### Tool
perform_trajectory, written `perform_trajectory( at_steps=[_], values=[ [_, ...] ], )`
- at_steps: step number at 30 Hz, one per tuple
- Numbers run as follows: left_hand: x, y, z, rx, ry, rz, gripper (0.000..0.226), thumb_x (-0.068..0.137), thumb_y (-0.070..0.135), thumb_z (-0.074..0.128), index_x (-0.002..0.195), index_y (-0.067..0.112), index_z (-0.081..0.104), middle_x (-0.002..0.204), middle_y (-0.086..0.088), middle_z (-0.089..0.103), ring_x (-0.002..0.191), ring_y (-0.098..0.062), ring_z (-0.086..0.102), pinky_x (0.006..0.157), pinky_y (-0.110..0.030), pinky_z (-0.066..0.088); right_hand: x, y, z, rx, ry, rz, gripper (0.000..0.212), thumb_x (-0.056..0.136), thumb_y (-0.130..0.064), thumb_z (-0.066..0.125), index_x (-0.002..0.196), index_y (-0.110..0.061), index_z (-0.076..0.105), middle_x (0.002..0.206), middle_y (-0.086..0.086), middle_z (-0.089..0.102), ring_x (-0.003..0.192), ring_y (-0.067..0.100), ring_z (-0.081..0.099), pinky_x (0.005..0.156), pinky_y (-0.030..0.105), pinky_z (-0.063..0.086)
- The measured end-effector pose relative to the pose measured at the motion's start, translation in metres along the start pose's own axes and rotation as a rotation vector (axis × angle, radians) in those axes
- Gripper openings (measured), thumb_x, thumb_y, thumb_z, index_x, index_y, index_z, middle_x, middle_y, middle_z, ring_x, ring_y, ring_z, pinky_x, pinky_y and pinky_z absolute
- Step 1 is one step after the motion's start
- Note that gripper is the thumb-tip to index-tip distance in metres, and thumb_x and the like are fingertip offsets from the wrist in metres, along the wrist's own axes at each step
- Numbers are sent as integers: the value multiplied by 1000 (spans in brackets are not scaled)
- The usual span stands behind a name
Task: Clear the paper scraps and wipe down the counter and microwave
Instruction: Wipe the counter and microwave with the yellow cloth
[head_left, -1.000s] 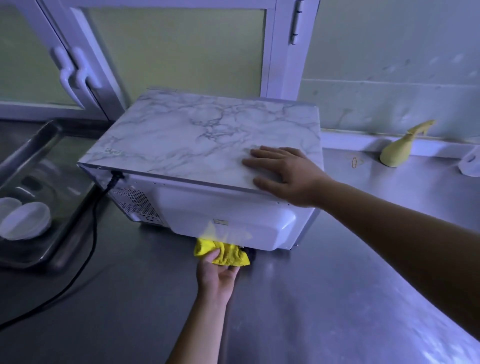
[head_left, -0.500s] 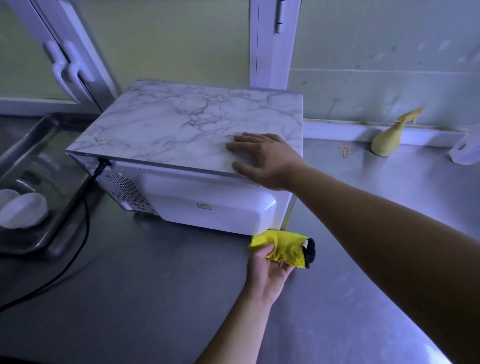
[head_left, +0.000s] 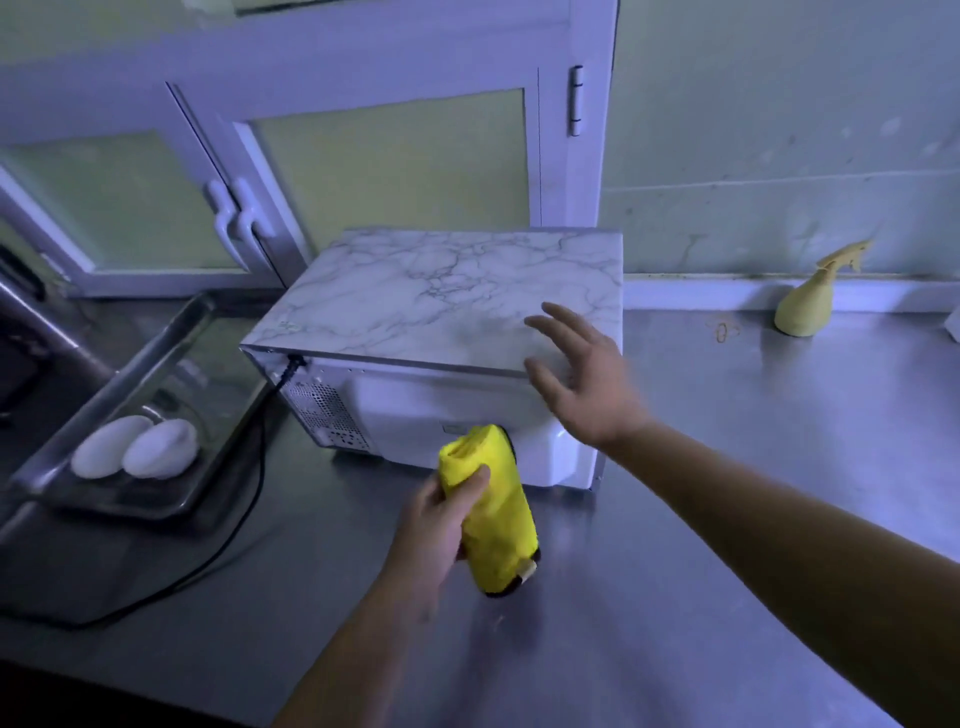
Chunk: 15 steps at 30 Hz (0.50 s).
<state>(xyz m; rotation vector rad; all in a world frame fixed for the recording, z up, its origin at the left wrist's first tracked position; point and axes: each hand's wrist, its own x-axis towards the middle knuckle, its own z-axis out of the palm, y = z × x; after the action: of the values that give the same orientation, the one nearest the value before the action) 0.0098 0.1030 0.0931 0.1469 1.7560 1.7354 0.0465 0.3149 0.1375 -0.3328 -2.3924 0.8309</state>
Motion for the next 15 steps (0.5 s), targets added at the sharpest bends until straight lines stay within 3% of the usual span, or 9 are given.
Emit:
perform_trajectory(
  at_steps=[2,5,7,9,12,14,15],
  values=[
    [-1,19,-6,43,55,100,23,76,38,78,97,29,76,95,-1,77,91,-21,74,70,-39,59,-46,-14,9,161,116,12,46,92,-32,63,135,-18,60,149,4,49,139,20,45,114,37,34],
    [2,48,-9,151,-40,186,44,64,41,89,97,16,77,95,-8,77,91,-25,72,76,-37,55,-93,-39,25,484,95,247,51,86,-49,65,134,-35,57,144,-17,50,137,2,42,110,17,33],
    [5,66,-10,218,-233,273,50,71,36,87,117,24,71,106,-3,76,98,-19,70,83,-33,55,-102,-50,29,733,37,421,47,80,-48,70,126,-40,61,134,-18,58,128,6,53,101,23,43],
    [6,77,-13,278,-425,331,59,83,22,79,134,39,56,108,6,72,96,-12,67,87,-27,55,-103,-56,27,918,19,519,39,76,-41,75,113,-36,65,122,-8,67,114,16,64,86,32,55],
    [9,82,-25,353,-580,355,43,82,28,77,122,36,62,107,7,67,90,-11,61,79,-27,53,-104,-65,21,1043,2,672,54,63,-47,82,112,-41,59,116,0,69,99,18,71,62,33,56],
    [10,83,-37,293,-676,288,37,77,32,80,111,31,66,110,5,66,92,-13,62,77,-31,52,-107,-73,23,1145,-156,729,64,69,-48,81,127,-41,56,122,-1,70,105,22,70,68,35,58],
    [13,84,-45,265,-717,265,38,76,32,81,110,29,66,107,4,66,91,-13,62,75,-31,53,-109,-76,26,1191,-226,740,64,75,-47,79,133,-32,57,126,5,69,109,27,68,69,37,57]
  ],
)
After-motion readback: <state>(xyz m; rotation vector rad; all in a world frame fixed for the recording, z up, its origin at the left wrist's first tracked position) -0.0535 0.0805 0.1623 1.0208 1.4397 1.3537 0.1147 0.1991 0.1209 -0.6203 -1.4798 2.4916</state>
